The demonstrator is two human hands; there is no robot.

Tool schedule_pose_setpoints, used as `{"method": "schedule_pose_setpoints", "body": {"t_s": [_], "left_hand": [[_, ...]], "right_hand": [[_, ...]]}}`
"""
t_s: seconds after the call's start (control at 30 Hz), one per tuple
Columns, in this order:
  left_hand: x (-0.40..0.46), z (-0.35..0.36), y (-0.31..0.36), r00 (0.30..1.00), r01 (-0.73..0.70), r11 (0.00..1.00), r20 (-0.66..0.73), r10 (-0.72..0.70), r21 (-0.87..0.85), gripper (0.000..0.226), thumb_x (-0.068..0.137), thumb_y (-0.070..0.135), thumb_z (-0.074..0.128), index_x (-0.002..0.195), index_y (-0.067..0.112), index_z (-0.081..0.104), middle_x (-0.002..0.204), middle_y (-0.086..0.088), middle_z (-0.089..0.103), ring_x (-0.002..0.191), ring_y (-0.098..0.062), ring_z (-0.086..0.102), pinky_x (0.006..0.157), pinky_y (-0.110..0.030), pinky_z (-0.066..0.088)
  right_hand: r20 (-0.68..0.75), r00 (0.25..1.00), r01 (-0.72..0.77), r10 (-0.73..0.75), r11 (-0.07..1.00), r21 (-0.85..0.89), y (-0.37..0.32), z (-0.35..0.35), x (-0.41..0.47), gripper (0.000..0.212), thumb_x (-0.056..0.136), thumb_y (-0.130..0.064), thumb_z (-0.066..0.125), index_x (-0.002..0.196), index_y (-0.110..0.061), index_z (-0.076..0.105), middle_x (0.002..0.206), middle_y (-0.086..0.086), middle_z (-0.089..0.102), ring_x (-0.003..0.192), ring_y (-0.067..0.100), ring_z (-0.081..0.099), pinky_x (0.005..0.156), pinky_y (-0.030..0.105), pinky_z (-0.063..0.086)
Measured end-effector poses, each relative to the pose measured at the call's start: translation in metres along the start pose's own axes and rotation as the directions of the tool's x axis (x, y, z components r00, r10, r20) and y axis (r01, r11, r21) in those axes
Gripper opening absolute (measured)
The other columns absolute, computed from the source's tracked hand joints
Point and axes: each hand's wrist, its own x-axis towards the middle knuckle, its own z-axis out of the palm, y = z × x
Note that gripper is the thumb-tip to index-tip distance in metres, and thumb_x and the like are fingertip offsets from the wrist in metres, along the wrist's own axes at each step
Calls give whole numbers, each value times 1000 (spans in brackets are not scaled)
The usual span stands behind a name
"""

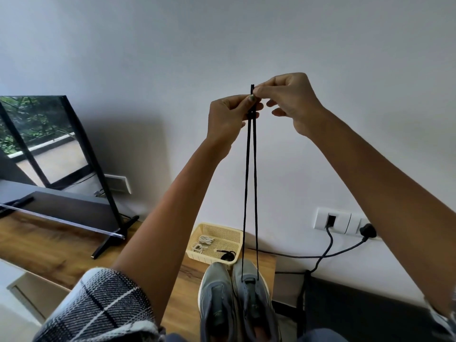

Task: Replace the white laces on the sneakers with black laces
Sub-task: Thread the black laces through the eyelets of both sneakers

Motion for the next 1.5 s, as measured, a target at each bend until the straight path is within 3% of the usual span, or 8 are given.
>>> {"method": "schedule_pose_setpoints", "body": {"t_s": [0.13, 0.33, 0.6, 0.77, 0.87, 0.97, 1.07, 1.5], "left_hand": [[-1, 1, 5, 999, -26, 1000, -19, 26, -17, 19, 96, 15, 58, 104, 3, 70, 86, -4, 72, 70, -4, 68, 57, -7, 46], [-3, 1, 5, 999, -2, 998, -43, -1, -61, 22, 94, 12, 60, 107, -3, 69, 91, -10, 71, 68, -3, 67, 56, -6, 45], [-5, 4, 5, 999, 17, 995, -48, -21, -94, 21, 94, 14, 60, 107, -1, 69, 93, -9, 71, 73, -8, 68, 57, -9, 47], [-5, 0, 3, 998, 43, 997, -37, -45, -63, 19, 94, 22, 62, 104, 10, 71, 93, -1, 74, 79, -12, 72, 73, -20, 51], [-4, -2, 3, 997, 53, 997, -56, -57, -63, 19, 94, 23, 62, 104, 11, 72, 94, -1, 75, 81, -14, 72, 78, -25, 53], [-4, -2, 0, 996, 53, 994, -67, -60, -95, 19, 95, 19, 60, 105, 9, 72, 94, -3, 75, 81, -15, 72, 74, -23, 57], [-2, -2, -1, 994, 55, 990, -83, -66, -129, 19, 95, 17, 61, 106, 6, 71, 94, -6, 75, 80, -17, 73, 69, -23, 58], [5, 1, -7, 989, -31, 990, -144, 11, -140, 18, 95, 9, 59, 104, -2, 70, 89, -12, 74, 78, -19, 73, 71, -26, 58]], "right_hand": [[-15, 1000, 14, -13, 999, 31, 5, 0, -3, 16, 86, -18, 66, 99, -11, 71, 82, -7, 66, 70, 6, 56, 61, 17, 46], [117, 990, -90, 76, 989, 121, 61, 11, -29, 15, 88, -18, 67, 102, -17, 66, 81, -7, 64, 62, 6, 56, 53, 16, 43], [241, 940, -217, 243, 968, -130, 197, 63, -112, 14, 89, -17, 66, 87, -5, 70, 77, 9, 68, 67, 15, 61, 64, 27, 50], [-70, 964, -263, 258, 877, -402, 272, 96, -189, 12, 91, -12, 58, 102, -8, 61, 98, -1, 52, 88, 19, 58, 76, 31, 48], [-7, 984, -156, 179, 838, -524, 307, 112, -241, 11, 91, -4, 53, 93, -10, 62, 92, -1, 58, 87, 20, 59, 77, 38, 51], [328, 868, -43, 373, 714, -699, 323, 122, -269, 36, 102, -27, 33, 129, -15, 51, 131, 0, 51, 126, 16, 44, 104, 35, 32], [446, 734, 39, 513, 623, -781, 333, 129, -269, 66, 96, -49, 10, 151, -14, 20, 158, 1, 18, 146, 14, 12, 116, 42, 12], [493, 506, 23, 708, 560, -828, 341, 139, -253, 65, 100, -43, 20, 153, -13, -2, 161, 0, -5, 147, 12, -8, 117, 52, -7]]}}
